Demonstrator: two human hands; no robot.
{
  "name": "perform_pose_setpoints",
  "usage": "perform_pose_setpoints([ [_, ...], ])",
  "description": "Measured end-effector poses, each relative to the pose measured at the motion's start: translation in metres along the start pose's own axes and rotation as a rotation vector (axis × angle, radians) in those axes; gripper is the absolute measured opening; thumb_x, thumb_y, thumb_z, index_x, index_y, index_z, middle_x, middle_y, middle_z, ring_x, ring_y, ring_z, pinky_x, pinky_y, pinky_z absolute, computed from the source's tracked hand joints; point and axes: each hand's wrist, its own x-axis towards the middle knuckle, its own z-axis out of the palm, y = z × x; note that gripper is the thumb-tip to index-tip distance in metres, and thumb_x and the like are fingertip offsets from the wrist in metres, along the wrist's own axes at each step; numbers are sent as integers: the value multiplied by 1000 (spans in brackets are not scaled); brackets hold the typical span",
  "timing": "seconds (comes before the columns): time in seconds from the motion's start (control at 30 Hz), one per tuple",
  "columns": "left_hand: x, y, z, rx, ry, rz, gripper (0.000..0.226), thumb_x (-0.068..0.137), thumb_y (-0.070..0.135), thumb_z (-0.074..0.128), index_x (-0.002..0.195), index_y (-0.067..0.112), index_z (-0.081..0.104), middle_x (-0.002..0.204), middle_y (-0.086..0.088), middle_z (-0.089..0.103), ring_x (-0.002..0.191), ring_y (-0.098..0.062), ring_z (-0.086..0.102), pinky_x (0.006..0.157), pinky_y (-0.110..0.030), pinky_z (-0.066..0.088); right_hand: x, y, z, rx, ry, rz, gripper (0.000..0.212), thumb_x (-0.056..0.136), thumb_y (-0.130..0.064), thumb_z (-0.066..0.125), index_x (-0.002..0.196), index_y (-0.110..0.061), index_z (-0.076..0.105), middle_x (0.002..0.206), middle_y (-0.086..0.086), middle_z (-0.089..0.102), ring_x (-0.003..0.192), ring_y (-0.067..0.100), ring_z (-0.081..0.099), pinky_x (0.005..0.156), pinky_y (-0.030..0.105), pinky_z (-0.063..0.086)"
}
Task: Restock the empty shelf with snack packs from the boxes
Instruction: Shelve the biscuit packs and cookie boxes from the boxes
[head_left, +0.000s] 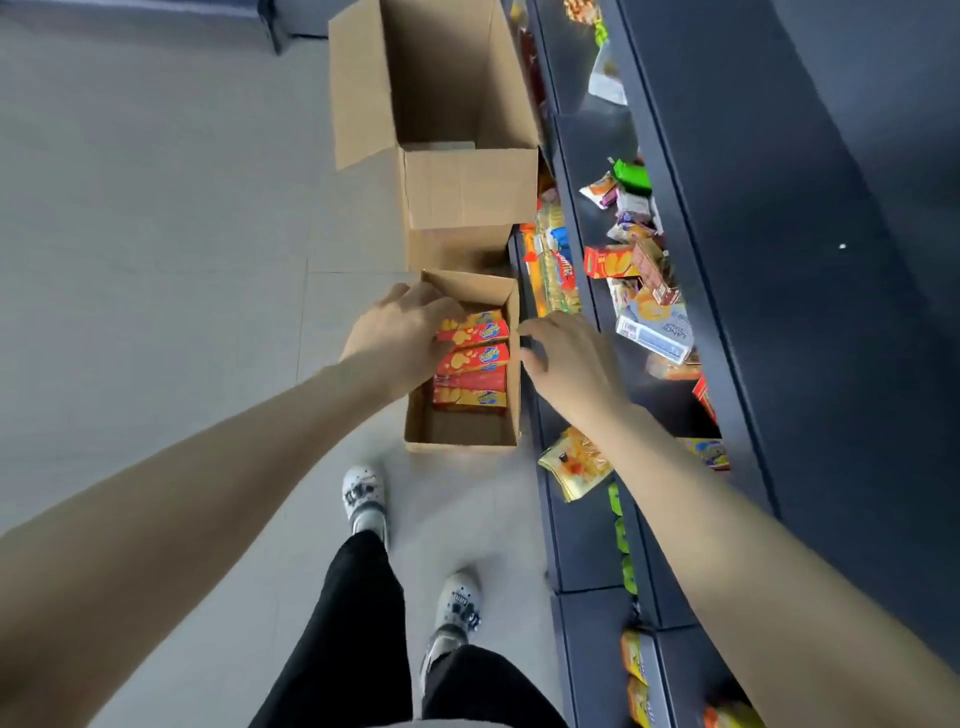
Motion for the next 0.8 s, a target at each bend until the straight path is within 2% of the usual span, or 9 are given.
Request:
perform_pose_setpoints([
  [0.1, 52, -37, 27, -11, -89, -5, 33, 97, 30, 58, 129, 27, 59, 132, -1, 57, 120, -24, 50, 95, -40, 49, 40, 13, 41, 33, -11, 56, 24, 96, -26, 61, 116, -16, 70, 110, 6, 70, 100, 26, 65, 77, 39, 57],
  [0.23, 126, -84, 63, -31, -219, -1, 35, 96, 32, 59, 131, 30, 58, 133, 1, 55, 119, -22, 50, 94, -39, 48, 95, 30, 99, 84, -47, 210, 17, 93, -25, 64, 106, -17, 71, 99, 2, 71, 90, 21, 64, 64, 25, 46],
  [0.33, 173, -120, 96, -23, -292, -12, 38, 95, 32, 60, 133, 27, 56, 132, 0, 56, 117, -22, 52, 92, -39, 48, 133, 44, 147, 124, -93, 298, 19, 92, -24, 66, 109, -16, 70, 101, 3, 71, 91, 21, 65, 67, 23, 43],
  [0.5, 233, -176, 177, -18, -419, -51, 44, 96, 32, 60, 138, 27, 49, 132, 0, 56, 118, -23, 54, 94, -41, 52, 179, 74, 229, 173, -158, 442, 28, 89, -22, 72, 116, -15, 68, 105, 7, 71, 96, 24, 66, 72, 27, 51],
  [0.63, 258, -214, 264, -38, -509, -103, 47, 97, 33, 59, 141, 27, 46, 139, 0, 52, 123, -21, 53, 99, -40, 50, 194, 110, 318, 148, -287, 443, 34, 92, -24, 67, 125, -17, 63, 111, 6, 68, 103, 25, 64, 79, 34, 54],
  [0.8, 277, -255, 379, -63, -603, -126, 53, 97, 34, 58, 146, 27, 39, 144, 0, 47, 126, -20, 51, 100, -40, 51, 210, 154, 436, 97, -436, 483, 43, 95, -33, 62, 136, -23, 54, 126, 4, 63, 114, 23, 61, 85, 33, 54],
])
